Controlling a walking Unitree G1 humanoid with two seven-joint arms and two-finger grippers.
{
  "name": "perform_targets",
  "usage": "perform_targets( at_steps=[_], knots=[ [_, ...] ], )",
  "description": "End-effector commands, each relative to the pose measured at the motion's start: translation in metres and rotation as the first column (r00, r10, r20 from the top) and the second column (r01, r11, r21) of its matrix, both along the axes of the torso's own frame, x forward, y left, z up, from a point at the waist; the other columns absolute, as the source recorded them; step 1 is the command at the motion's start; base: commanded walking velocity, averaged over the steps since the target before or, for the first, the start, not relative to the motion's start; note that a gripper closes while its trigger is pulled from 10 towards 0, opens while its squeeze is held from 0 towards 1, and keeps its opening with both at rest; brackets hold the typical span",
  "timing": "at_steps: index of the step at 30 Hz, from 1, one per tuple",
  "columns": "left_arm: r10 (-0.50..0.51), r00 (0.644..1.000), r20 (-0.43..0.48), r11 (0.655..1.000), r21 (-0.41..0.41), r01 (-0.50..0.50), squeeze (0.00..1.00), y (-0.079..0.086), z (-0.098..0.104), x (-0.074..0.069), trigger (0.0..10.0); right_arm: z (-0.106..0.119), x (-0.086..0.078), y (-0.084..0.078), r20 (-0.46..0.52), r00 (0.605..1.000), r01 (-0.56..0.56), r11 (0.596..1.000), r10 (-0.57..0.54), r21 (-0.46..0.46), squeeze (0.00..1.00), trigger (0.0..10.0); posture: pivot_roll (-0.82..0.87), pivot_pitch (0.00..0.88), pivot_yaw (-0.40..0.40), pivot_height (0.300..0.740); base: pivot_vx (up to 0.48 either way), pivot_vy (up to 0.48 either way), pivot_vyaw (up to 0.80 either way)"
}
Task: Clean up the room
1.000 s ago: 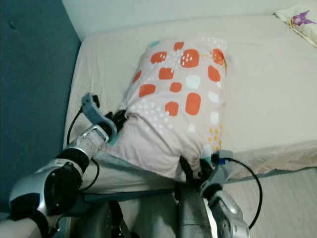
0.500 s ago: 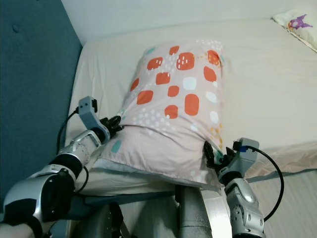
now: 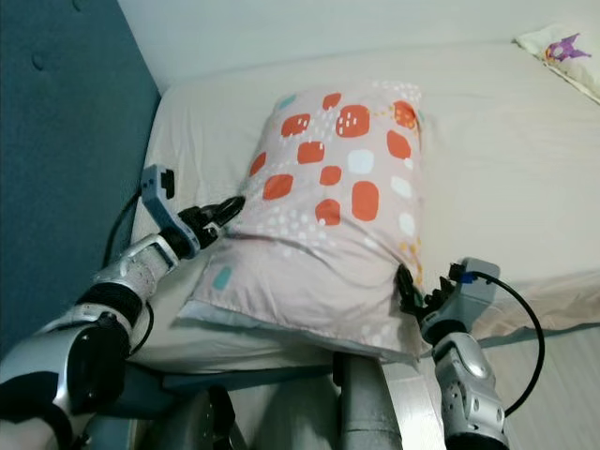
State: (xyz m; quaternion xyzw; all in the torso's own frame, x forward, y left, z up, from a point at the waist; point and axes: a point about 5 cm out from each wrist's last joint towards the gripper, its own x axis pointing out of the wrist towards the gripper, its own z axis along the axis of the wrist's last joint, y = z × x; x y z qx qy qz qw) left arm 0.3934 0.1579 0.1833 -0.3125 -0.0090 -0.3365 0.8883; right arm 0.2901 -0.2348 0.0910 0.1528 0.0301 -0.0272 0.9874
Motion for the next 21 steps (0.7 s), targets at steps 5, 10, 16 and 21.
perform_targets(
  at_steps=[5, 10, 16, 21],
  knots=[
    [-0.116, 0.993, 0.003, 0.993, -0.031, 0.116, 1.00, -0.015, -0.005, -0.004, 10.0, -0.001, -0.004, 0.002, 0.004, 1.000, -0.015, 1.000, 0.015, 0.016, 1.00, 10.0, -0.26, 0.262, 0.055, 0.580, 0.000, 0.000, 0.00],
    [0.000, 0.991, -0.130, 0.992, 0.125, 0.016, 1.00, -0.040, -0.032, -0.004, 10.0, -0.001, -0.005, 0.014, 0.013, 0.998, -0.066, 0.997, 0.065, 0.028, 1.00, 10.0, -0.27, 0.274, 0.046, 0.580, 0.000, 0.000, 0.00],
    [0.012, 0.980, -0.200, 0.990, 0.142, 0.017, 0.00, -0.047, -0.044, -0.008, 10.0, -0.001, -0.010, 0.020, 0.018, 0.995, -0.096, 0.995, 0.095, 0.040, 1.00, 10.0, -0.28, 0.295, 0.044, 0.580, 0.000, 0.000, 0.00],
    [0.088, 0.968, -0.237, 0.982, 0.183, -0.044, 0.00, -0.047, -0.052, -0.008, 10.0, -0.001, -0.014, 0.025, 0.023, 0.993, -0.120, 0.991, 0.119, 0.050, 1.00, 10.0, -0.28, 0.317, 0.046, 0.580, 0.000, 0.000, 0.00]
  ],
)
